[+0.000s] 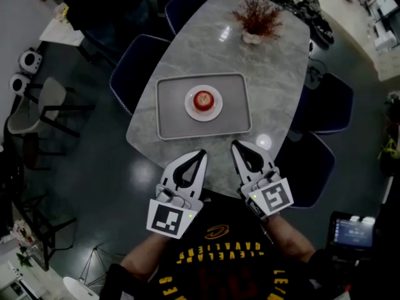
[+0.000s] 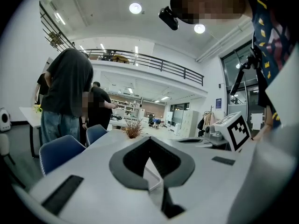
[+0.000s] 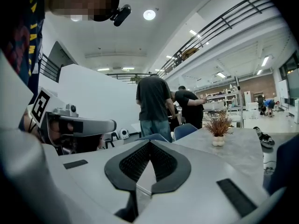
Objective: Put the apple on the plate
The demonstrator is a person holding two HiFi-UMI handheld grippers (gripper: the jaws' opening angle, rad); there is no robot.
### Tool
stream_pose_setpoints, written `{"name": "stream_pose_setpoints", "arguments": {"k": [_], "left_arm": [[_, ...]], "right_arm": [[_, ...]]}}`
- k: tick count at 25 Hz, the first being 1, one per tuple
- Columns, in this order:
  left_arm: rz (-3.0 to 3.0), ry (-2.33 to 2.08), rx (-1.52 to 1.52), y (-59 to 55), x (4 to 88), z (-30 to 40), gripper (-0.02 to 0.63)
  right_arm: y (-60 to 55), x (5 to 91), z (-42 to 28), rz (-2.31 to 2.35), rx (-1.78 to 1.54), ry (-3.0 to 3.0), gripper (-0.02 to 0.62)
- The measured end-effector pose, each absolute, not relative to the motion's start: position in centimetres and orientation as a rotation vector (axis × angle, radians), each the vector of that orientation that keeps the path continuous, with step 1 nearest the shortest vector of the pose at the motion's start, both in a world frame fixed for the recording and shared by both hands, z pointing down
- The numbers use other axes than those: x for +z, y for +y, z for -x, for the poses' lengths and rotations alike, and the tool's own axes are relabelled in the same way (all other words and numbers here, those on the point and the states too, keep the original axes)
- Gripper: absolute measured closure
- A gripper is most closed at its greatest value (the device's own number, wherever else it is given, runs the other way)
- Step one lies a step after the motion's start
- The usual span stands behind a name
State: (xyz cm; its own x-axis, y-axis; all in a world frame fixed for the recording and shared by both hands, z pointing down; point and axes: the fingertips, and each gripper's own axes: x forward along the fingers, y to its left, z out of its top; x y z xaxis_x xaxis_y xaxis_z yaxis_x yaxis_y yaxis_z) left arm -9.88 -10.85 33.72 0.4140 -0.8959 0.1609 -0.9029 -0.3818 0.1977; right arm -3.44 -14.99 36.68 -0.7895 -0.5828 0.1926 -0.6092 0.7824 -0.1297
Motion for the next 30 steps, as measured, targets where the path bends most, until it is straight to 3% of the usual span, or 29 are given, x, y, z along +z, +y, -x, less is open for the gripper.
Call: {"name": "stream_pose_setpoints", "arguments": {"k": [9,30], "left_arm": [[-2.471,-1.516,0.003,-8.1,33.0,11.4,0.604],[-2.603,-1.45,-0.02,-4.0,30.9,12.5,0.604]], "right_arm": [[-11.0,35.6,5.7,-0.982,0.36,-2.856,0.589],[-6.9,31.7,7.8,-1.053,0.167,-2.911,0.589]]}}
